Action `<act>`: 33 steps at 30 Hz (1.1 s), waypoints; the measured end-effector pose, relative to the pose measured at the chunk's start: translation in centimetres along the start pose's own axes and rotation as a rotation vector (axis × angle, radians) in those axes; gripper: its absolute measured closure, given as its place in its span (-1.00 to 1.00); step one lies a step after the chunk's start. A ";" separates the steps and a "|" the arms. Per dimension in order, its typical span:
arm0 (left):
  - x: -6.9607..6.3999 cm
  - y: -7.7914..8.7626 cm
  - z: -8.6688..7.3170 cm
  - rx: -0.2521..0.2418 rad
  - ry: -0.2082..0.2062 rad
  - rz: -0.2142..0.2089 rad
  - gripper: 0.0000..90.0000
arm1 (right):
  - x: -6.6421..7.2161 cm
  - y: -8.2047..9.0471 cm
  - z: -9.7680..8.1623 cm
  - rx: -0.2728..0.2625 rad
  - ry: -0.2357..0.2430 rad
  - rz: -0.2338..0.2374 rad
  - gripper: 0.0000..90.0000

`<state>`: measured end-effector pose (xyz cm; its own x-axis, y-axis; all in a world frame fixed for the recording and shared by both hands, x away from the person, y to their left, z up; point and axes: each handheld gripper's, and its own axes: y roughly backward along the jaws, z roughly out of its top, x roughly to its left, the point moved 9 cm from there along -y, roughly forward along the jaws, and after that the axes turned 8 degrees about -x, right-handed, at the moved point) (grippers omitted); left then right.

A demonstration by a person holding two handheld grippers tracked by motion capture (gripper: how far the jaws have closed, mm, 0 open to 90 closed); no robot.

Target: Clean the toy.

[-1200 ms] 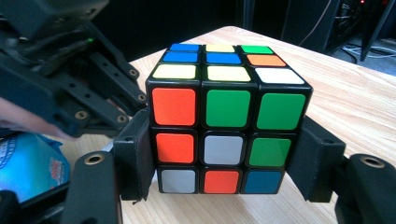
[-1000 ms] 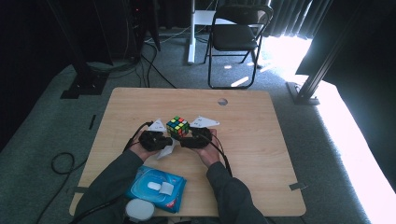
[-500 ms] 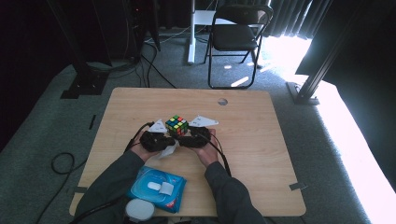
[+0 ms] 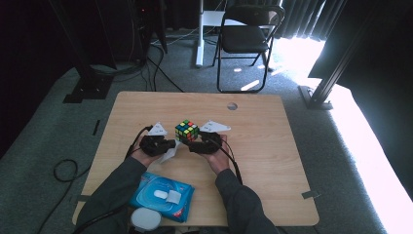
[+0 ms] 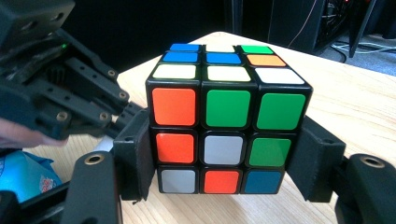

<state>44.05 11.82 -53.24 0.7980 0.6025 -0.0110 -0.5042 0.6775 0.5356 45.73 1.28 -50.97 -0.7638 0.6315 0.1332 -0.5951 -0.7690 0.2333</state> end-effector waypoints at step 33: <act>5.1 3.3 -1.2 -0.058 0.154 0.143 0.92 | -0.7 -0.8 -2.5 0.064 -0.003 -0.045 -0.25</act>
<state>46.11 17.61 -52.55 0.6596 0.7484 -0.0693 -0.6303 0.6010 0.4914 46.07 1.19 -53.67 -0.7357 0.6657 0.1244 -0.6115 -0.7319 0.3005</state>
